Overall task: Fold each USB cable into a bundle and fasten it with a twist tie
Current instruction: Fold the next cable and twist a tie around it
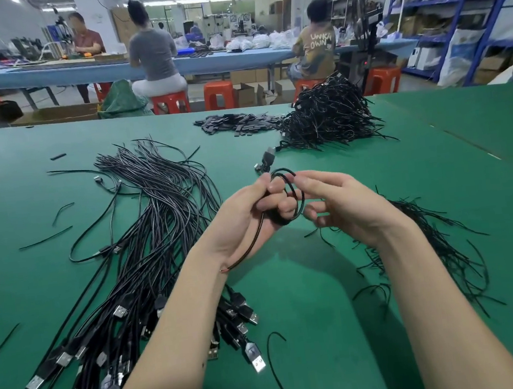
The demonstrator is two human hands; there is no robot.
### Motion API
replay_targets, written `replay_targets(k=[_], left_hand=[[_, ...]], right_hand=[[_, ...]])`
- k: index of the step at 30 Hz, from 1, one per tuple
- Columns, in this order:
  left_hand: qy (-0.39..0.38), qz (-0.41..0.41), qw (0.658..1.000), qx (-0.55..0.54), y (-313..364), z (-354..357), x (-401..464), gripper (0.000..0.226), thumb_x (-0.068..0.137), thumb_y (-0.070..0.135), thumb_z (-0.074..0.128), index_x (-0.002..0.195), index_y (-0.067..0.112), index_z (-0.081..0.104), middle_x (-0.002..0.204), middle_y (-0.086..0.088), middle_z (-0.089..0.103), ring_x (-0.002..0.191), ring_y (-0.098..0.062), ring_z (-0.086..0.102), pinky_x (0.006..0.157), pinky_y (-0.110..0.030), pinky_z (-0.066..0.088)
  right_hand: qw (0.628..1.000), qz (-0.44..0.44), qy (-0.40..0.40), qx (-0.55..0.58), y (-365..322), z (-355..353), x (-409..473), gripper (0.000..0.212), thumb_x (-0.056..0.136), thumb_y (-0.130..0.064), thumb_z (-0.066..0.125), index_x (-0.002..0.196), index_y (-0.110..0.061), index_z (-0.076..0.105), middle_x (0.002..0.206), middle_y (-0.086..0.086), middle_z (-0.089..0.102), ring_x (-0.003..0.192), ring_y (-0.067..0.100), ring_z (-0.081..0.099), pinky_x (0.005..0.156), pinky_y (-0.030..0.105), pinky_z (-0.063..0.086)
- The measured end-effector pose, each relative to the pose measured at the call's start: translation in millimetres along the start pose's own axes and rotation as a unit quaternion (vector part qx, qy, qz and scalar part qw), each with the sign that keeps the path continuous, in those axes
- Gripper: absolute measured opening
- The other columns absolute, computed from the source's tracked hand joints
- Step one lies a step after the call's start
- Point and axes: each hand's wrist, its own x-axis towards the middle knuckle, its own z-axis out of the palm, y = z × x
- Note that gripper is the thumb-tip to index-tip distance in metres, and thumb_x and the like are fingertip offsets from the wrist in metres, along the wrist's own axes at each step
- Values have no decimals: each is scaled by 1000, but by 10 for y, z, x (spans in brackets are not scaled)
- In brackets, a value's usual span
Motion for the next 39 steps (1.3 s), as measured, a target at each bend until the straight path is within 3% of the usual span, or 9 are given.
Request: replay_targets(k=[4,9,17,19,22,24,29,34,39], left_hand=[[10,-10,994,105,3,-36,-9,34,110,28,29,83,12,45,62,5,31,74,-16,54,80,-25,49],[95,39,932,348,-109,3,52,35,111,27,25,81,15,41,62,7,33,75,-16,53,87,-32,43],[174,100,729,655,-124,-38,71,26,108,21,33,102,11,56,95,0,68,85,-16,61,77,-29,44],[176,117,739,639,-123,-37,86,28,109,22,33,111,12,59,105,2,70,94,-12,64,82,-24,45],[146,108,870,459,-135,-28,101,30,110,21,32,112,20,62,103,6,71,92,-9,70,86,-30,58],[142,91,900,402,-168,-6,107,30,110,21,31,115,18,60,104,-1,70,84,-14,71,75,-34,61],[192,101,794,569,-193,-61,116,29,108,25,31,94,18,56,80,1,66,62,-9,59,58,-24,44],[175,75,729,657,-270,11,131,30,106,17,32,79,25,42,73,4,53,64,-16,51,57,-26,28],[135,49,788,599,-316,55,105,17,108,23,31,117,13,41,86,-2,62,68,-12,57,59,-22,43]], right_hand=[[999,8,18,36,-20,-51,-6,20,77,-25,80,97,-21,80,80,-1,69,54,5,44,48,14,38],[995,-16,95,-22,-15,9,33,12,90,-9,74,101,-15,76,74,4,72,54,10,55,54,19,51],[987,-74,141,24,47,170,101,9,89,-5,75,96,-11,76,75,7,73,55,12,61,60,21,56],[987,-77,136,42,67,200,110,9,90,-4,74,96,-11,77,77,5,76,57,11,63,61,21,57],[986,-92,130,54,91,210,112,15,90,-3,74,91,-15,81,83,9,78,60,12,66,64,22,59],[985,-105,138,21,110,208,124,13,89,-5,76,92,-16,82,85,9,79,62,13,68,66,25,60],[989,-89,114,-28,114,193,127,12,81,-19,85,93,-19,83,90,4,79,83,23,77,86,39,61],[987,-105,113,-46,109,192,128,7,89,-23,78,88,-18,82,72,-2,70,60,10,57,61,23,56],[982,-77,158,-63,143,108,118,25,90,-24,76,71,-8,75,57,4,56,51,15,49,51,22,47]])
